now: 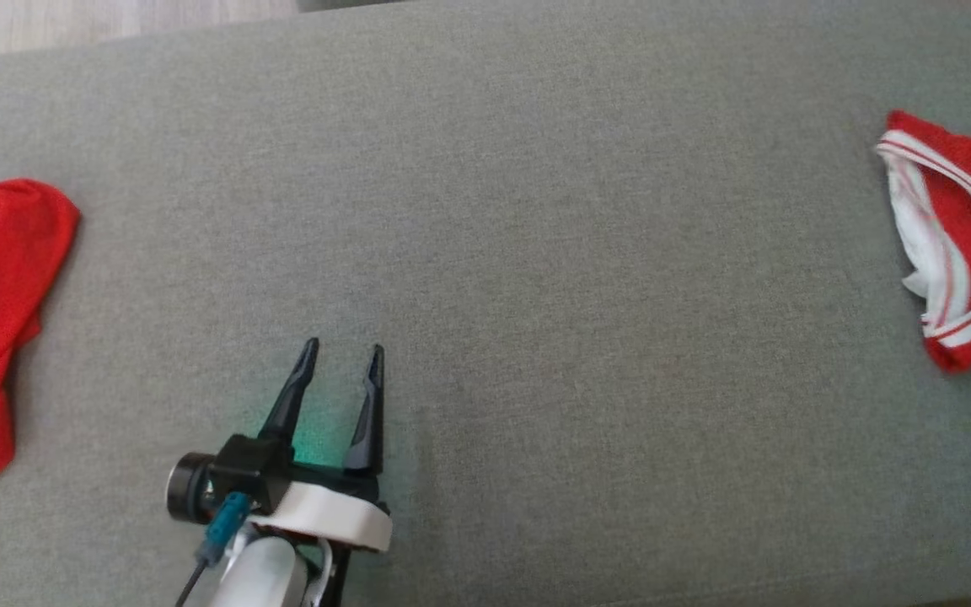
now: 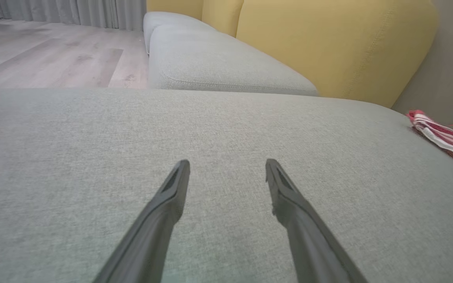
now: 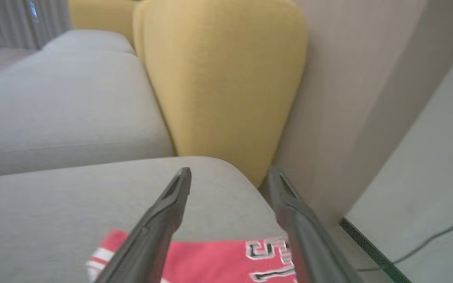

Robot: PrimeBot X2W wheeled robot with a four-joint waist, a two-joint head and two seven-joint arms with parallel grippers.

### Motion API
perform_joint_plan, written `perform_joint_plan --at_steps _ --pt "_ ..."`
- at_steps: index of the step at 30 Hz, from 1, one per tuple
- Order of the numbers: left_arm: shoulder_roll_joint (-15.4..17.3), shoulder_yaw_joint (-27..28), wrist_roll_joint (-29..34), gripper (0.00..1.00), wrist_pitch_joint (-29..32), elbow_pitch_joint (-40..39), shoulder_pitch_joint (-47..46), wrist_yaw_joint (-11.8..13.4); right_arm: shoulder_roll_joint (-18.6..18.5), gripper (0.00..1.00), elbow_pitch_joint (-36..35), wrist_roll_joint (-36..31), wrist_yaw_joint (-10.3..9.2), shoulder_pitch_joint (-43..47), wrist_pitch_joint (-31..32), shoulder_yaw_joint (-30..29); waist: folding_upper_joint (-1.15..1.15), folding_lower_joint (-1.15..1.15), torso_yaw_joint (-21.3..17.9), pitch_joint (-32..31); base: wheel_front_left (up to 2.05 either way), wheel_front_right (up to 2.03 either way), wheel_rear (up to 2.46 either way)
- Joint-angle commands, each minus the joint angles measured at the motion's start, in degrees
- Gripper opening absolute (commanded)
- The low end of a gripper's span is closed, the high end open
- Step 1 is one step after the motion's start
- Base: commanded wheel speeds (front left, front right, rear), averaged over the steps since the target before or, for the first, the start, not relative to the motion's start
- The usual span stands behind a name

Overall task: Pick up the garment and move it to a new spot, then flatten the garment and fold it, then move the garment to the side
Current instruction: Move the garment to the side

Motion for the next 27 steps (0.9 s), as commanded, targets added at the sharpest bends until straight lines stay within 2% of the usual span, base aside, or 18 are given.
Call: perform_joint_plan --at_steps 1,6,13,19,27 --pt "0.1 2.8 -0.1 1.0 -0.3 -1.8 -0.3 0.7 1.3 1.0 -3.1 1.3 0.37 -2.0 -0.9 2.8 0.0 0.0 0.2 -0.7 0.0 0.0 0.0" --pt "0.1 4.7 -0.3 1.0 -0.3 -1.8 0.8 1.4 7.0 1.0 -12.8 9.0 0.37 3.2 -1.0 12.0 0.0 0.0 1.4 -2.8 0.0 0.0 0.0" --pt "0.1 8.0 0.1 1.0 -0.3 -0.8 2.9 2.1 11.5 1.0 -24.4 18.0 0.37 15.3 -1.0 22.1 0.0 0.0 3.5 -5.5 0.0 0.0 0.0" --pt "0.1 10.1 0.0 1.0 -0.3 0.0 3.8 2.9 14.5 1.0 -27.3 19.8 0.37 24.0 -1.0 25.8 0.0 0.0 5.3 -7.1 0.0 0.0 0.0" --pt "0.1 12.0 -0.6 1.0 -0.3 0.7 4.8 3.5 16.9 1.0 -27.6 19.7 0.37 30.2 -1.0 25.2 0.0 0.0 5.9 -9.6 0.0 0.0 0.0"
